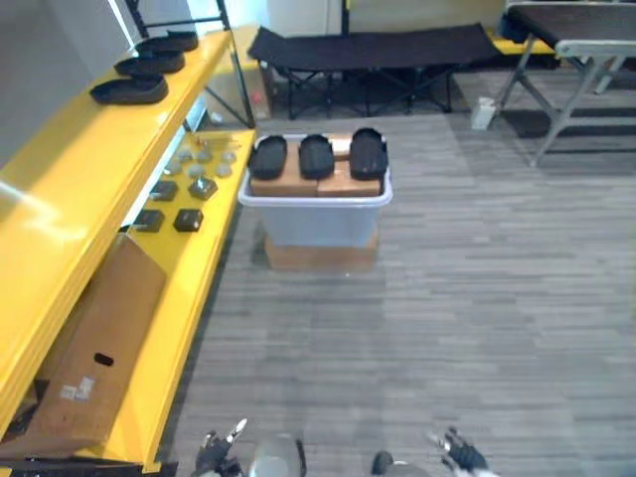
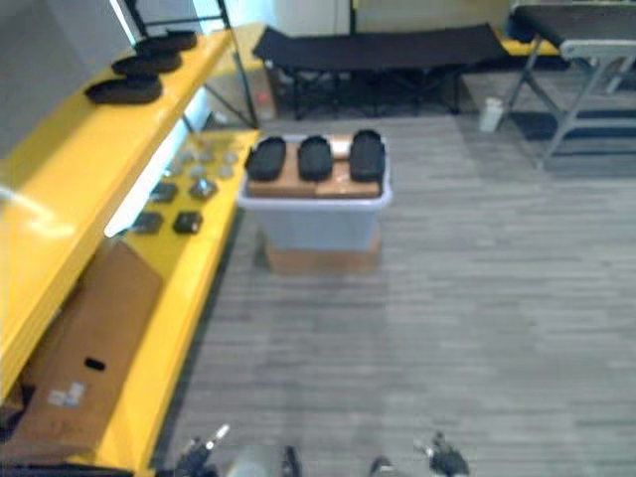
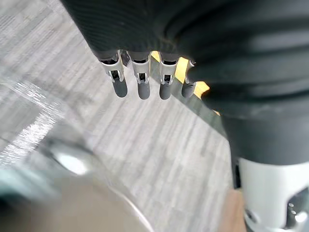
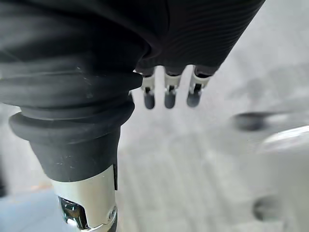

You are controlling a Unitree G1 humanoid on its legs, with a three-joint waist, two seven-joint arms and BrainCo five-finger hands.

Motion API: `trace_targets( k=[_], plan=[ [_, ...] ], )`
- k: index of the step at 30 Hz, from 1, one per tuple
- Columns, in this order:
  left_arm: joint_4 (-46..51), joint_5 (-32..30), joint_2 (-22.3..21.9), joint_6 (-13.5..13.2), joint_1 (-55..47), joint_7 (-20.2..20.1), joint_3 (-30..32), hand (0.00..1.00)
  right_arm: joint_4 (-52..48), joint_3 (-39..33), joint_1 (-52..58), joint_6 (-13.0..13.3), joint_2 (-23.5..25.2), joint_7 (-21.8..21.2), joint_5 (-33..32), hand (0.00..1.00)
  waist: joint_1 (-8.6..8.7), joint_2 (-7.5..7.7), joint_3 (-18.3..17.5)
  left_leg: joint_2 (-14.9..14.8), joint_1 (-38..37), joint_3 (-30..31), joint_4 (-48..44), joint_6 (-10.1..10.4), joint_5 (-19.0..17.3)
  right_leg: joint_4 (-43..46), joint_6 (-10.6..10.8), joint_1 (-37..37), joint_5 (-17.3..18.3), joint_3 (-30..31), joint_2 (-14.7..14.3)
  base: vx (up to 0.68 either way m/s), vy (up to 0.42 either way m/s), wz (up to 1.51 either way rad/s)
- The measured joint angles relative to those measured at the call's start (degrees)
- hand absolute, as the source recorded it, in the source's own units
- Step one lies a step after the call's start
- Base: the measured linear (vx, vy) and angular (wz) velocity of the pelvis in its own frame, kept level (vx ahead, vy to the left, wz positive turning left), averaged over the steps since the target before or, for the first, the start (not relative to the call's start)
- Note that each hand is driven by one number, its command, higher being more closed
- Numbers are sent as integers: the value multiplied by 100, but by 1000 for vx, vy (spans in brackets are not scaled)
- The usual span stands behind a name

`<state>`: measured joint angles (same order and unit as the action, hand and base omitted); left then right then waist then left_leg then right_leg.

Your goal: Walk over and take plastic housings, then place them on the shelf

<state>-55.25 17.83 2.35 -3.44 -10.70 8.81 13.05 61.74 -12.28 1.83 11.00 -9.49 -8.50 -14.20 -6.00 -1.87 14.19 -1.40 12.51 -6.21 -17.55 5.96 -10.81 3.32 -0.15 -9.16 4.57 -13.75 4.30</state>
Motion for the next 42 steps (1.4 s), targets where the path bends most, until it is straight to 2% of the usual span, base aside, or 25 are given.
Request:
trace_targets(
  k=[1,2,3,4,6,7,8,10,11,14,17,19,21,24,25,26,29,30,31,32,34,36,37,40,42],
  plan=[
    [10,-85,-6,-16,-131,-26,98,0,-48,5,1,23,-18,13,44,0,-47,-32,19,8,-6,39,340,-3,193,-5,28,-84,86,2,-54,200,79,-13],
    [-1,-235,12,-21,-345,-67,276,0,-76,18,-10,45,-35,46,41,0,-205,-77,68,-64,-81,102,499,-90,767,53,103,-301,272,77,-160,376,168,-31],
    [-18,-337,83,-41,-594,-115,410,0,-89,64,-77,47,-1,70,24,0,-333,17,78,-56,-156,18,447,-269,1074,144,158,-395,473,204,-125,350,155,-28],
    [-21,-416,124,-71,-668,-142,447,0,-100,75,-118,48,13,66,15,0,-336,80,71,-7,-150,5,344,-308,1068,191,178,-401,570,252,-76,448,173,-10],
    [-15,-525,210,-221,-696,-263,491,0,-126,85,-238,34,-32,100,-76,0,-343,460,175,211,21,-79,-263,-836,650,504,277,-393,992,288,172,370,123,9],
    [-15,-530,220,-226,-679,-291,492,0,-126,83,-243,30,-35,93,-82,0,-344,529,152,275,62,-106,-402,-877,480,582,294,-389,1071,288,260,303,109,-3],
    [-17,-539,204,-245,-659,-316,486,0,-120,77,-247,4,-57,58,-85,0,-348,575,133,347,35,-163,-535,-941,260,983,305,-326,1123,311,346,408,144,-14],
    [120,-545,208,-490,-421,-391,411,0,-30,51,-214,-23,21,-225,10,0,-247,452,168,368,-452,-171,-591,-1069,-100,3466,652,540,1001,253,704,498,185,-7],
    [147,-550,250,-563,-348,-387,384,0,-28,51,-154,-32,61,-274,39,0,-243,439,178,369,-615,-159,-580,-1092,-167,3835,622,652,1041,246,762,420,124,13],
    [500,-524,438,-829,-106,-338,137,0,69,68,80,-142,194,-321,85,0,-87,421,144,361,-1236,44,-235,-1068,-285,3693,542,912,1324,-222,784,411,28,36],
    [646,-457,570,-882,339,-261,-50,0,94,58,39,-148,190,-304,187,0,27,298,135,87,-1489,144,66,-932,-337,1915,548,1445,1121,-332,443,344,-39,11],
    [664,-305,617,-869,593,-257,-197,0,99,18,77,-223,201,-306,211,0,68,254,162,-48,-1622,258,123,-780,-425,1043,479,1694,492,-279,374,357,-138,21],
    [688,-48,565,-822,730,-251,-257,0,80,-41,244,-296,303,-315,354,0,59,250,164,-223,-1912,379,101,-442,-622,440,490,1809,-227,-167,361,461,-274,29],
    [664,-31,529,-713,625,-236,-260,0,-16,-113,471,-338,460,-304,376,0,71,465,40,-365,-2238,602,77,-56,-1001,351,443,1759,-765,-142,416,409,-335,46],
    [622,-33,520,-670,622,-220,-264,0,-13,-168,507,-358,459,-302,364,0,102,423,41,-459,-2308,692,91,-47,-1111,510,441,1747,-1065,-168,365,484,-454,67],
    [409,-27,313,-604,597,-210,-290,0,-8,-279,519,-395,346,-273,314,0,140,190,-46,-756,-2369,768,105,57,-1136,848,299,1775,-710,-342,153,360,-330,44],
    [31,199,-124,-438,393,-210,-75,0,5,-348,420,-486,236,-130,308,0,119,117,-84,-827,-1899,746,-1093,121,-509,1189,118,1646,-223,-398,128,305,-302,16],
    [-20,184,-120,-409,371,-206,33,0,59,-336,432,-499,237,-82,233,0,78,115,-83,-873,-1584,741,-1825,169,-400,1060,76,1445,-145,-433,86,357,-310,7],
    [-92,187,-133,-414,228,-207,26,0,70,-339,424,-503,232,-44,14,0,34,-13,-87,-881,-1274,712,-2503,197,-463,818,38,1043,-97,-433,6,285,-195,-2],
    [-143,189,-154,-417,161,-210,23,0,69,-346,406,-499,228,-48,-89,0,47,-49,-99,-862,-1179,637,-2581,180,-477,726,42,897,-88,-435,-8,266,-151,-13],
    [-192,240,-198,-430,39,-214,25,0,35,-349,343,-451,247,-65,-165,0,45,-78,-117,-859,-957,319,-2174,132,-490,524,96,643,-92,-426,8,216,-50,-17],
    [-206,228,-161,-426,37,-227,23,0,-18,-348,332,-331,252,-67,23,0,53,-70,-122,-778,-779,199,-844,20,-360,394,200,535,-45,-416,92,245,61,-4],
    [-221,192,-185,-426,34,-230,-7,0,-55,-333,374,-198,155,-83,400,0,63,-162,-164,-760,-698,127,85,-56,443,414,366,506,13,-483,97,246,140,6],
    [-228,184,-1,-481,28,-281,-48,0,-70,32,412,86,218,-173,1174,0,60,86,-295,-482,-769,69,439,-164,567,346,510,500,-25,-522,319,229,100,19],
    [-204,0,225,-609,336,-308,-293,0,-251,675,367,632,199,-265,1971,0,65,335,-206,-209,-727,185,826,-241,819,184,611,526,-85,-706,515,215,87,48]
  ],
)
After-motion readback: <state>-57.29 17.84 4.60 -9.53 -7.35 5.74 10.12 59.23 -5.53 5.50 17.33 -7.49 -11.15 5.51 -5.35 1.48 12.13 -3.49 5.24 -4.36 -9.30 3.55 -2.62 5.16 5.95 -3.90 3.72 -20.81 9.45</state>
